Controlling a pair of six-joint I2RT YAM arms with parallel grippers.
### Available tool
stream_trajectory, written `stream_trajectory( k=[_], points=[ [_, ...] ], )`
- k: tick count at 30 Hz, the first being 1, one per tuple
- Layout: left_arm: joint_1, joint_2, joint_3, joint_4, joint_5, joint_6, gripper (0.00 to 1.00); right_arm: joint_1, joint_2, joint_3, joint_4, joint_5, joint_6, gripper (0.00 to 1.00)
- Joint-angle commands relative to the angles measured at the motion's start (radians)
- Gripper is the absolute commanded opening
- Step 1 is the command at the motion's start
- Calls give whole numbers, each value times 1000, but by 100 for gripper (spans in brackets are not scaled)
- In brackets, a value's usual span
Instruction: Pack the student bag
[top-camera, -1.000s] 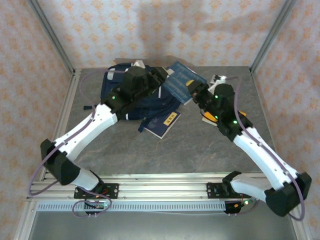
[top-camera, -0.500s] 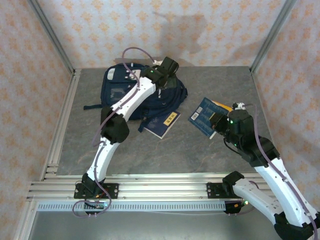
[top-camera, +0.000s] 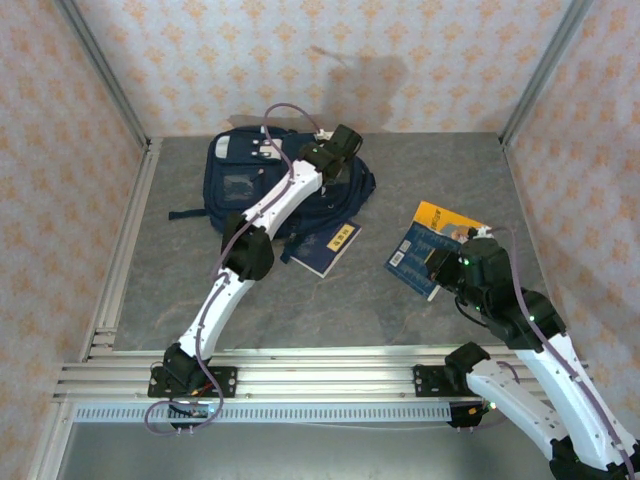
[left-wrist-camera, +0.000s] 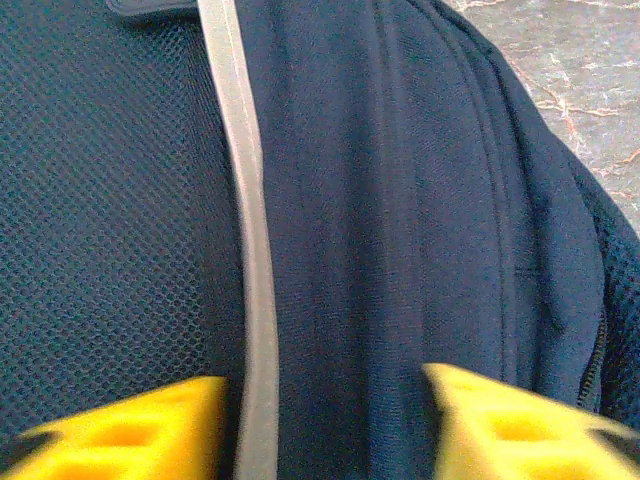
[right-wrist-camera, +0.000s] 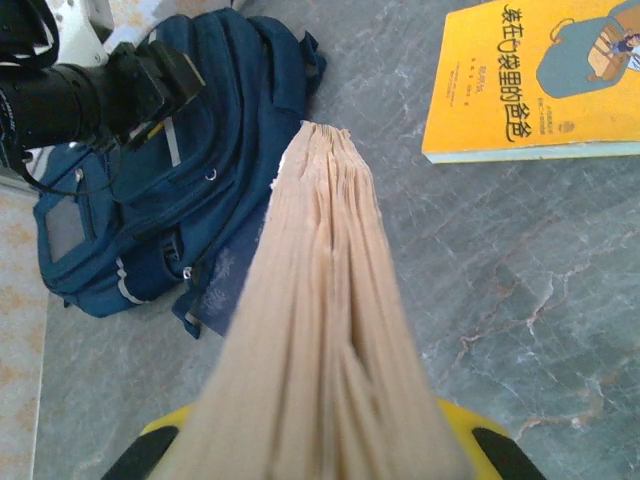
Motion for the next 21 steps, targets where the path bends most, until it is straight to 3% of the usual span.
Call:
stream_trajectory(
  k=[1, 3, 12, 21],
  points=[
    [8, 12, 22, -25, 14, 21, 18, -4, -20, 9, 9, 4, -18, 0],
    [8, -16, 17, -34, 48, 32, 1, -4, -17, 17, 21, 15, -39, 0],
    [27, -343, -111, -33, 122, 51, 0, -16, 87, 93, 142, 49, -143, 0],
    [51, -763, -427, -22, 291, 179, 0, -48, 243, 130, 351, -38, -162, 0]
  ],
)
